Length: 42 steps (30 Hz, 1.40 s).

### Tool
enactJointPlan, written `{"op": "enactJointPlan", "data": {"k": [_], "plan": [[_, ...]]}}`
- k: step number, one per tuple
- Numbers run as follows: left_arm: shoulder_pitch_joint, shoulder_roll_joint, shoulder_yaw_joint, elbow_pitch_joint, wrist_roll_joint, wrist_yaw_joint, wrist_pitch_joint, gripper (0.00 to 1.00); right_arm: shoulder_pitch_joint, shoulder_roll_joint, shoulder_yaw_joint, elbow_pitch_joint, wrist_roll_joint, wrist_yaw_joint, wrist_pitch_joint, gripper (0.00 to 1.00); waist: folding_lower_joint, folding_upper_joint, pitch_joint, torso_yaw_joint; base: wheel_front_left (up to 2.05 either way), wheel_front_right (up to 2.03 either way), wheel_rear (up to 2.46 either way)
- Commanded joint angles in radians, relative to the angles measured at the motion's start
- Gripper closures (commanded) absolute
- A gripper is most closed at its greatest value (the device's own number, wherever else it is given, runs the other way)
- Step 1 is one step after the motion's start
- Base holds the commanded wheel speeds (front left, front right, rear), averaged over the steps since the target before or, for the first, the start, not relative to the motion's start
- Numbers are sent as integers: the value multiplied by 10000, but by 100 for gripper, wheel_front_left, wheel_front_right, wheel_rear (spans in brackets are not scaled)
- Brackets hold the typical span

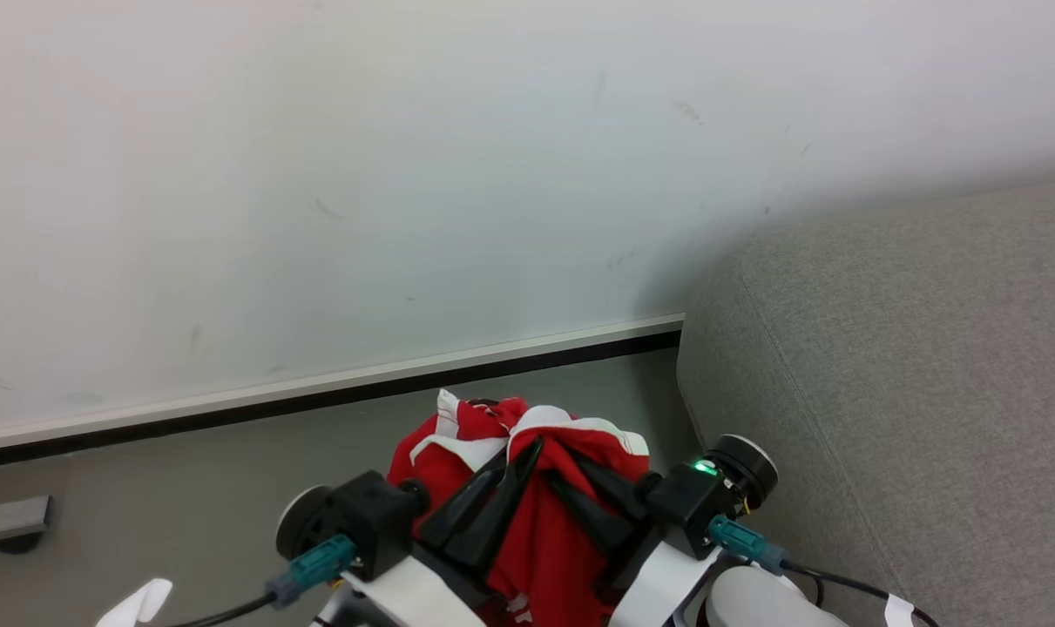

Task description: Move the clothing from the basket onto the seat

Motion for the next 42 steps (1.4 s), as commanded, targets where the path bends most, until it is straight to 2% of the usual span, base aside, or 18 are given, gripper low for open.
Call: {"op": "enactJointPlan", "data": {"k": [1,6,7,10,11,12,20,28,42], "plan": [[72,51,34,14,-95,41,-59,100,-19,-14,-39,-27,69,-21,4,100,-1,-1,5,-6,0,0,0],[73,73,81,126,15,176,-108,100,86,-14,-163,-96,-45,-21,4,100,-1,-1,32,-40,0,0,0],[68,82,91,168,63,201,-141,89,108,-14,-178,-100,-64,-21,4,100,-1,-1,35,-48,0,0,0],[65,77,113,274,170,301,-274,45,163,-15,-242,-95,-112,-21,4,100,-1,-1,36,-59,0,0,0],[71,86,111,315,190,305,-313,3,188,-15,-260,-89,-130,-21,4,100,-1,-1,34,-58,0,0,0],[83,98,106,353,181,330,-376,0,218,-15,-280,-78,-147,-21,4,100,-1,-1,30,-53,0,0,0],[186,143,143,755,181,408,-669,0,488,-12,-817,184,-459,-21,1,100,-1,-1,44,-72,0,0,0],[257,215,99,1033,258,498,-847,0,664,-88,-1497,-16,-868,-21,0,100,-1,-1,88,-428,0,0,0],[146,205,34,1132,80,467,-1055,0,796,-367,-2356,-433,-1237,-21,0,100,-1,-1,378,-2055,0,0,0]]}}
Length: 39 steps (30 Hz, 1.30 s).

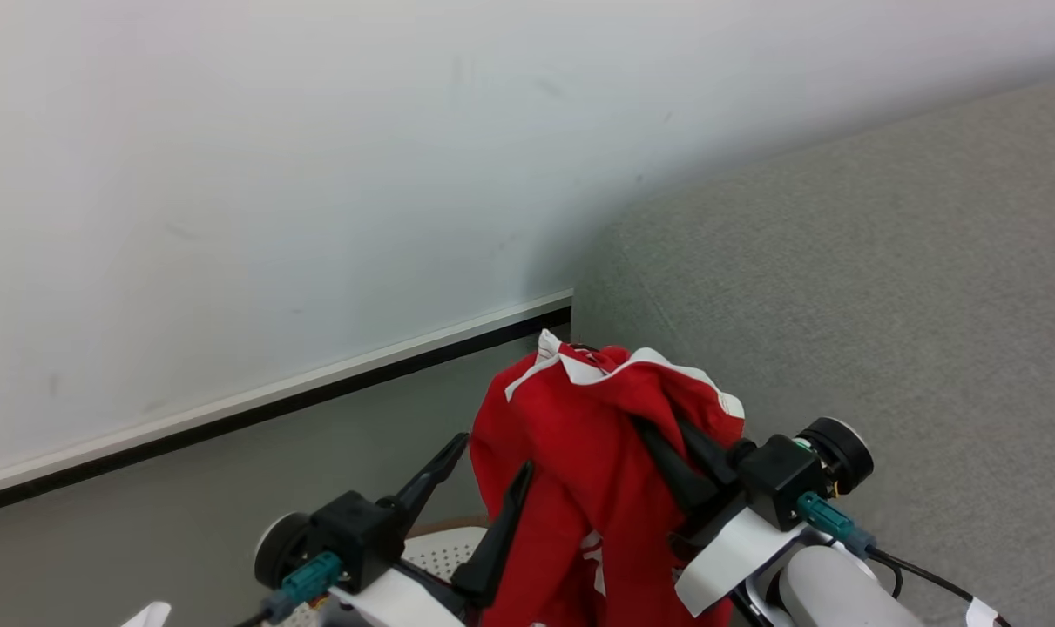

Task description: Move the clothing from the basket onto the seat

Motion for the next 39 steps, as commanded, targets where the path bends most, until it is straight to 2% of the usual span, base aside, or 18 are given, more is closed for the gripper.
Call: {"op": "enactJointPlan", "data": {"k": [1,10,17,21,29,35,39], "plan": [[-16,32,11,43,-107,-32,-107,0,108,-58,-72,-66,-74,-21,-6,100,0,-1,95,-365,0,0,0],[-166,-13,-120,173,-110,-67,-198,0,212,-189,-558,-271,-254,-21,-6,100,0,-1,306,-1033,0,0,0],[-284,17,-299,244,-95,-211,-219,0,231,-225,-1054,-354,-407,-21,-6,100,0,-1,585,-915,0,0,0],[-548,134,-389,117,41,-303,-116,0,-371,-318,-1684,-410,-529,-21,-6,100,0,-1,1055,-670,0,0,0],[-1568,441,-461,-323,312,-694,-154,0,-3015,-678,-3879,-128,-1216,-23,-4,100,0,-1,2810,192,0,0,0],[-2306,658,-338,-570,306,-907,-480,0,-5389,-1415,-5643,778,-2043,-23,23,100,0,-1,4257,952,0,0,0],[-2675,832,-208,-616,324,-974,-773,0,-6776,-1864,-7265,1589,-2554,-23,168,100,0,-1,5030,1395,0,0,0]]}}
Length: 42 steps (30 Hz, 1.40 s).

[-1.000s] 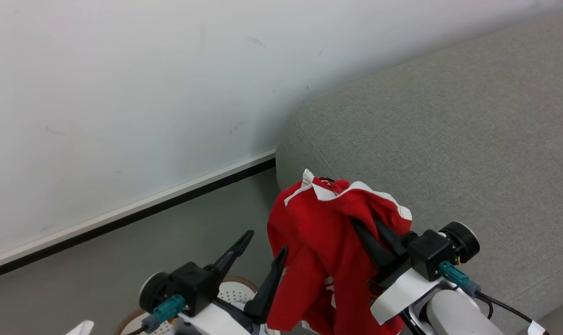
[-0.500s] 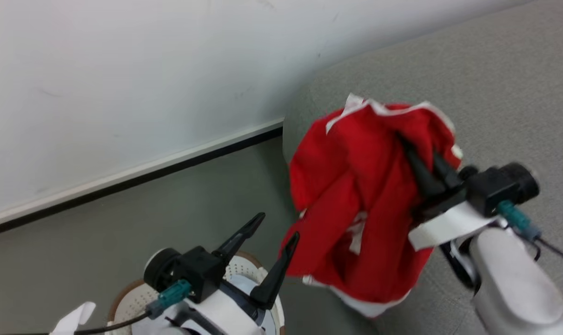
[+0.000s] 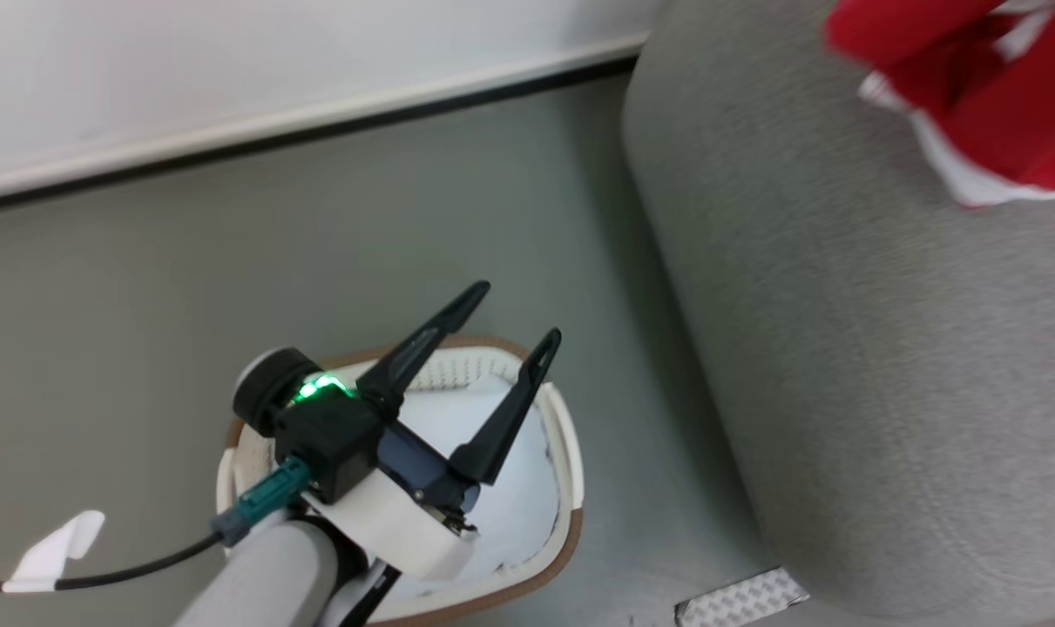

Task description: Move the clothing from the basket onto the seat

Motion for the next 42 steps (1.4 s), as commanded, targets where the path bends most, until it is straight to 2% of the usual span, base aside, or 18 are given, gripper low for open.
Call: {"op": "enactJointPlan", "data": {"k": [1,4,8,11,12,17,18,19,20,23,28,31,36,40,42], "plan": [[-200,112,95,-16,71,-35,-152,0,-414,-82,-560,302,-224,-25,68,100,-2,-1,958,780,0,0,0],[-343,103,183,-31,-32,-44,-300,0,-928,-288,-1660,1000,-1167,-25,277,100,-2,-1,1306,1016,0,0,0],[-374,-70,308,2,-161,98,-624,0,-1204,-105,-3521,1508,-2266,-25,267,100,-2,-1,1567,1361,0,0,0],[-203,-136,413,113,-235,197,-893,0,-738,284,-4695,1930,-3213,-23,413,100,-2,-1,1684,1522,0,0,0],[-203,-136,413,113,-235,197,-893,0,-738,284,-4695,1930,-3213,-23,413,100,-2,-1,1684,1522,0,0,0],[19,-141,327,355,-230,174,-1149,0,-349,1046,-6958,2149,-4506,-25,253,100,-2,-1,1697,1652,0,0,0],[62,-142,340,391,-270,178,-1180,0,-296,1204,-7229,2196,-4849,-25,248,79,-2,-1,1660,1661,0,0,0],[74,-139,370,427,-292,204,-1201,0,-344,1301,-7479,2207,-5041,-25,213,5,-2,-1,1617,1661,0,0,0],[79,-135,410,463,-313,228,-1239,0,-401,1331,-7727,2119,-5289,-25,152,0,-2,-1,1568,1648,0,0,0],[98,-144,457,547,-335,272,-1300,0,-482,1606,-8142,2165,-5853,-25,19,0,-2,-1,1342,1567,0,0,0],[281,-279,599,762,-489,465,-1373,0,-131,1751,-7783,2608,-6455,-25,-131,0,-2,-1,799,1364,0,0,0],[471,-341,796,930,-571,675,-1414,0,197,1877,-7271,2813,-6316,-25,-201,0,-2,-1,388,1245,0,0,0],[950,-431,1231,1349,-656,1133,-1502,0,1415,2069,-5522,1818,-4938,-25,-188,0,-2,-1,-392,1061,0,0,0],[1579,-485,1735,1838,-676,1576,-1561,0,3143,2145,-3831,252,-3700,-25,-191,0,-2,-1,-1285,1028,0,0,0],[1983,-544,1932,1954,-754,1665,-1569,0,4076,2154,-3166,-513,-3069,-25,-178,0,-2,-1,-1723,1026,0,0,0]]}}
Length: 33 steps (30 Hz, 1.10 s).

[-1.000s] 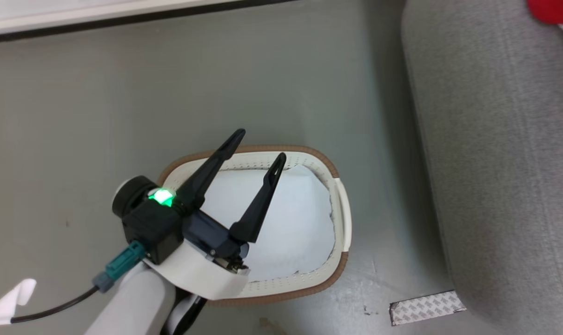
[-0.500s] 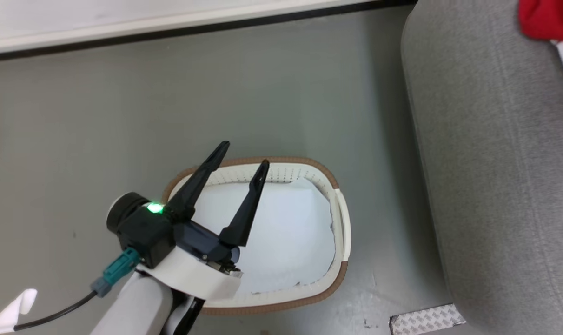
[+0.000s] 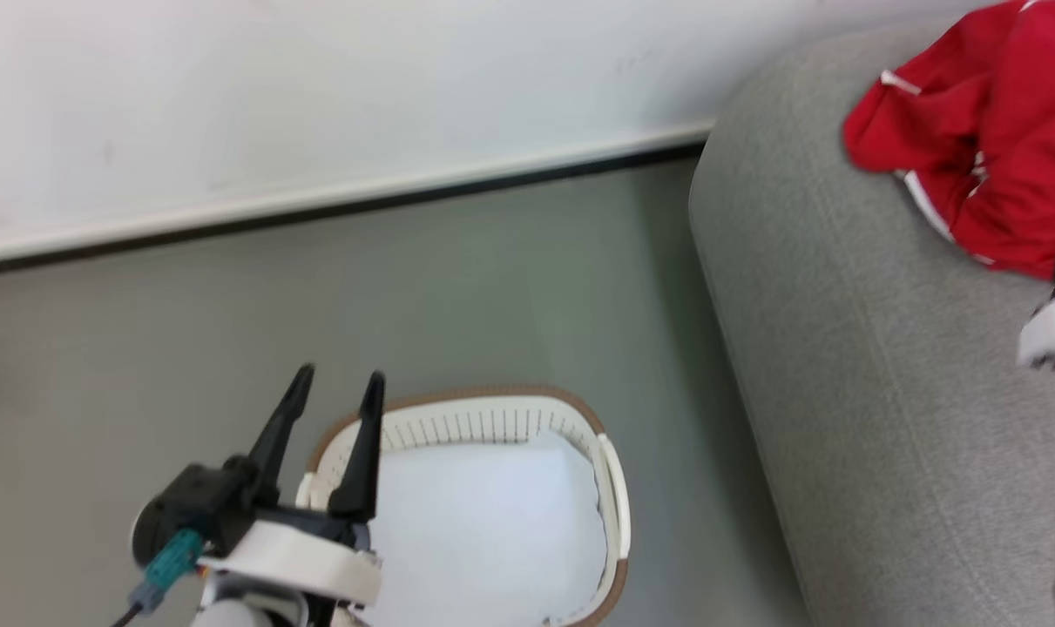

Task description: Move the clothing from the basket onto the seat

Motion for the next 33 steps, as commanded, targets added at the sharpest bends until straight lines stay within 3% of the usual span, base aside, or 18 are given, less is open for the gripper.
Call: {"op": "enactJointPlan", "data": {"k": [1,6,13,20,33], "plan": [[260,-53,132,16,-17,49,-16,0,479,11,244,-210,293,-25,9,0,2,0,-737,-38,0,0,0],[1358,-329,922,-14,228,325,-21,0,2502,0,1700,-1463,1281,-25,8,0,2,0,-1718,116,0,0,0],[2865,-1119,2451,-265,459,215,-16,0,4702,11,2851,-2842,2352,-25,7,0,2,0,-2873,336,0,0,0],[3646,-1612,3602,-147,1215,106,-17,0,6294,7,3569,-3040,2981,-25,8,0,2,0,-3330,702,0,0,0],[4098,-1986,4019,429,1748,-1310,-18,0,7238,-1,4284,-2289,3628,-25,8,0,2,0,-3531,860,0,0,0]]}}
